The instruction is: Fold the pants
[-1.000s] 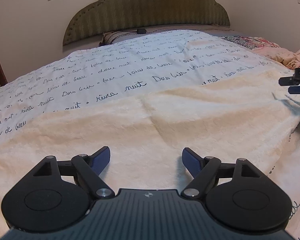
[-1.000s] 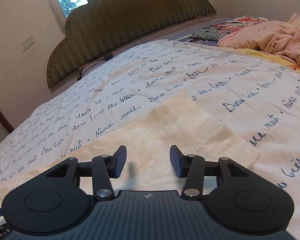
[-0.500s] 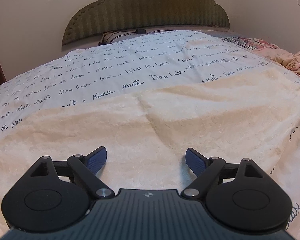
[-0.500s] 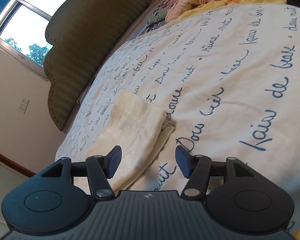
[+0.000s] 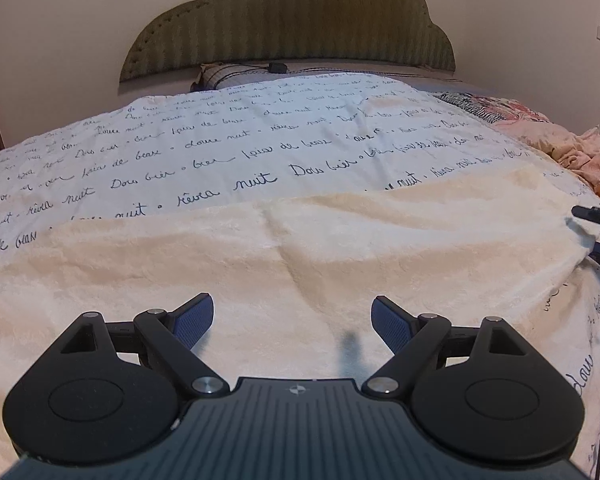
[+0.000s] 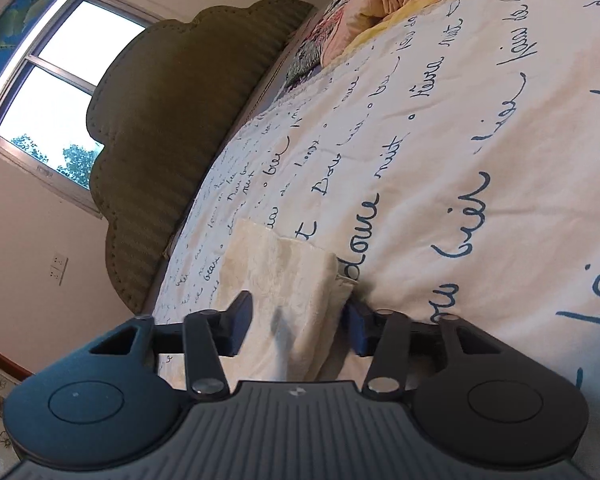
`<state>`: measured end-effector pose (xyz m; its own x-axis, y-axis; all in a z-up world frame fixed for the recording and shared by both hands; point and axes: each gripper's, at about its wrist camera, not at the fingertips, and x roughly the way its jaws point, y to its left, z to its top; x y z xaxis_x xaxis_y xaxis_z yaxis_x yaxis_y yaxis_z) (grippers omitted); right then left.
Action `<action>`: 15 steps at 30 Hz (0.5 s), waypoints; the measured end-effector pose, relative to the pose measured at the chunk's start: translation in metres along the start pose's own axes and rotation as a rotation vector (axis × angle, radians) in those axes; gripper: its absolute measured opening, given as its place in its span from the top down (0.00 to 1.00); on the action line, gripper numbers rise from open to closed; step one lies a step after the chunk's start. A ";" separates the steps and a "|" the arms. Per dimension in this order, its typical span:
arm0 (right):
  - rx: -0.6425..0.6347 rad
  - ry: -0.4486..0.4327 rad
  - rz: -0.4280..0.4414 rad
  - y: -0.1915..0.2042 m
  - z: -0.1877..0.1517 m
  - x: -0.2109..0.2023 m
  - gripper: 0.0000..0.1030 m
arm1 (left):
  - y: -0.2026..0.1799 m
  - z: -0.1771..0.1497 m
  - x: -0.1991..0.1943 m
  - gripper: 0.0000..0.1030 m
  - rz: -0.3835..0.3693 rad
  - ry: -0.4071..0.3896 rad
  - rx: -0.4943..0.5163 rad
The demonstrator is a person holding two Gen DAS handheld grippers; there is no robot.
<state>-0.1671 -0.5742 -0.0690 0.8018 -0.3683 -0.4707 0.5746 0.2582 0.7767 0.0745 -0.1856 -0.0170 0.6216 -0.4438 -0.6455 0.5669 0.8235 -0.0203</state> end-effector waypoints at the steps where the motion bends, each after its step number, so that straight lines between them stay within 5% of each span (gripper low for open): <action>1: 0.007 -0.002 -0.006 -0.002 0.000 0.001 0.78 | 0.001 0.000 0.001 0.14 -0.007 0.007 -0.010; 5: 0.011 -0.031 0.024 -0.003 -0.001 -0.005 0.82 | 0.008 0.002 0.008 0.14 -0.039 0.048 -0.086; 8: -0.088 -0.065 0.036 0.018 -0.004 -0.013 0.84 | 0.022 0.008 0.017 0.14 -0.139 0.107 -0.211; 15: -0.527 -0.089 0.102 0.111 -0.036 -0.031 0.84 | 0.042 0.018 0.027 0.13 -0.375 0.130 -0.454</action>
<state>-0.1220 -0.5021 0.0165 0.8537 -0.3863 -0.3493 0.5178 0.7008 0.4906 0.1249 -0.1691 -0.0209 0.3363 -0.7098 -0.6190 0.4293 0.7005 -0.5701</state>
